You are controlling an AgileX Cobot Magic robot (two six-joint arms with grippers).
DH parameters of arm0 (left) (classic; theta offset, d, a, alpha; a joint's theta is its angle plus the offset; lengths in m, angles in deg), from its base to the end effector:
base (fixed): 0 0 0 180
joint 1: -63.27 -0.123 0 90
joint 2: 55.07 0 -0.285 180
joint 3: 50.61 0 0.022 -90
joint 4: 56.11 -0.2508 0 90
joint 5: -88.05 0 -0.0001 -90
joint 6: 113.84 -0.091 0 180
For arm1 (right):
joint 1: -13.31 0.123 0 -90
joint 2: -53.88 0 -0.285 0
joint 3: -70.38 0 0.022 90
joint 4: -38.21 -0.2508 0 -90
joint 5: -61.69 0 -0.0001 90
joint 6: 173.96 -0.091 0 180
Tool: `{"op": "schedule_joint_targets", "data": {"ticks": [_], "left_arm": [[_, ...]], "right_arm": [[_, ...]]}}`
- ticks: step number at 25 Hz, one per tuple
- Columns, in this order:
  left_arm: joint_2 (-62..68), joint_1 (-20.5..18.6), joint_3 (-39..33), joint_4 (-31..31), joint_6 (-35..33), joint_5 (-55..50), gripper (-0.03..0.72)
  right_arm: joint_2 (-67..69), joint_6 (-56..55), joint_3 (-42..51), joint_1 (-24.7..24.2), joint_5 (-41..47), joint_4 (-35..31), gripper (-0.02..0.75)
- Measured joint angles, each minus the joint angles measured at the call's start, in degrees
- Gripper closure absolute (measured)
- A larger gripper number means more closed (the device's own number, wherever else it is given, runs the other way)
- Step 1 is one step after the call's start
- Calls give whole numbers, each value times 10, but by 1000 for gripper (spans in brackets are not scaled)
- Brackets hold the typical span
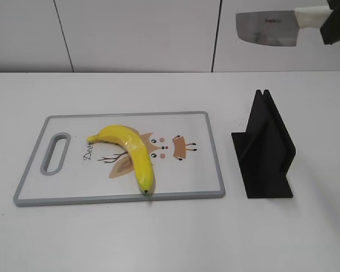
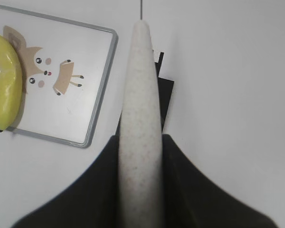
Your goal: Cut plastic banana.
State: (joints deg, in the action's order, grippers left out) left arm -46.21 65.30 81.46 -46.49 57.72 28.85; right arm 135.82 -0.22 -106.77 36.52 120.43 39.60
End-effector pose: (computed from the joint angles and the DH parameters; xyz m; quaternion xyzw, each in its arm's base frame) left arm -0.0031 -0.0130 0.2836 0.0789 0.8413 -0.0542 0.5320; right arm 0.2414 0.1014 0.3767 -0.1427 0.9389 0.0682 0.3056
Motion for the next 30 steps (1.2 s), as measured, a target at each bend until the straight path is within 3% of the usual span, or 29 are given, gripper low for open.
{"op": "schedule_joint_targets", "data": {"ticks": [3, 7, 9, 13, 18, 24, 30], "left_arm": [[58, 0, 12, 43, -45, 26, 209], [160, 0, 35, 116, -124, 75, 209], [217, 0, 53, 140, -166, 98, 209], [327, 0, 108, 181, -276, 119, 209], [491, 0, 207, 242, -448, 95, 209], [667, 13, 330, 283, -661, 17, 209], [802, 76, 422, 271, -767, -5, 209]], "right_arm": [[26, 96, -1, -42, -24, -96, 562], [65, 328, -1, -121, -30, -286, 562], [78, 451, -1, -150, -31, -349, 562], [105, 669, -1, -166, -32, -408, 562], [174, 889, -3, -166, 4, -531, 562], [288, 1052, -30, -166, 84, -591, 562], [354, 1129, -96, -162, 99, -579, 562]]}}
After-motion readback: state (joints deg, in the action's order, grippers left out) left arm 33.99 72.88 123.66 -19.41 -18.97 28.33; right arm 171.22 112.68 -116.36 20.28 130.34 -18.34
